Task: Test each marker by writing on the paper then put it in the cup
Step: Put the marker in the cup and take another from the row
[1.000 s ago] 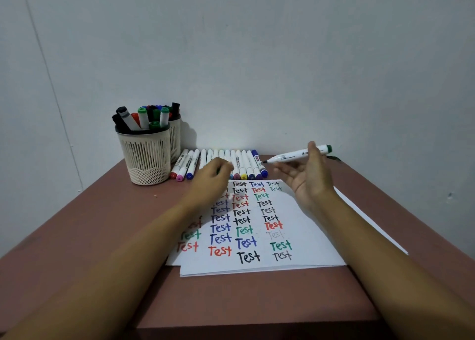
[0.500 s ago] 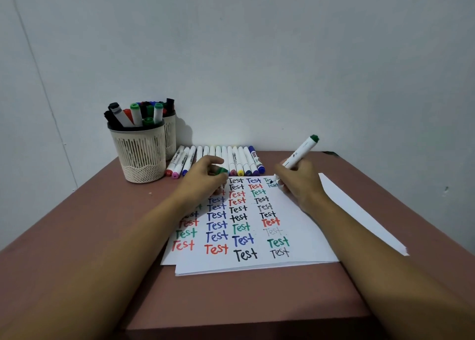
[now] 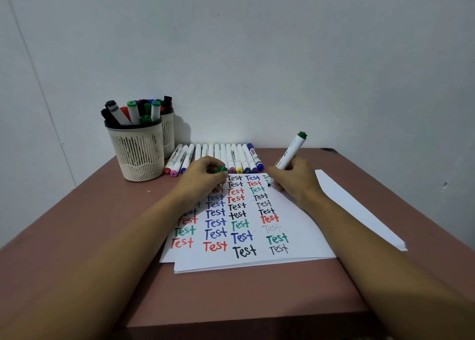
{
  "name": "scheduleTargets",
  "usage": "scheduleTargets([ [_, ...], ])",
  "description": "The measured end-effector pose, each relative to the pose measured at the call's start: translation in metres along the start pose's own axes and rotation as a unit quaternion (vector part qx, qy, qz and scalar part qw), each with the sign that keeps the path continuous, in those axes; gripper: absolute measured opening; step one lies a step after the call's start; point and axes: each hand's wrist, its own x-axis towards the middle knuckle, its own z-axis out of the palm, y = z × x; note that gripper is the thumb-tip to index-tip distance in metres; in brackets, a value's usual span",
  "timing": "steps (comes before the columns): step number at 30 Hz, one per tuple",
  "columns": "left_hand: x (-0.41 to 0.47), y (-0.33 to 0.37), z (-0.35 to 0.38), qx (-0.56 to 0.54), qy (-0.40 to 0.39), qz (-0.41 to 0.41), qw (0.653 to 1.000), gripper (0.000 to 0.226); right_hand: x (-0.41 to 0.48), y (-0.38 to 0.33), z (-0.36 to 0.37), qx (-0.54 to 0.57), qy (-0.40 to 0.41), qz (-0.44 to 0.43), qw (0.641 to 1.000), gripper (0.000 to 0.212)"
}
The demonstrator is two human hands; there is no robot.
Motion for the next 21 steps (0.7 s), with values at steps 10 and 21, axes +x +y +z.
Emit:
scheduleTargets([
  [10,0.0004,-0.0003,0.0003,-0.002,0.0,-0.005,1.0,0.014,0.0012,0.001,-0.0003,-0.009,0.022,-0.009,1.0,0.014],
  [21,-0.0014,0.002,0.0014,0.004,0.007,0.002,1.0,0.016,-0.0011,-0.0015,0.0001,-0.032,0.011,-0.001,0.999,0.016],
])
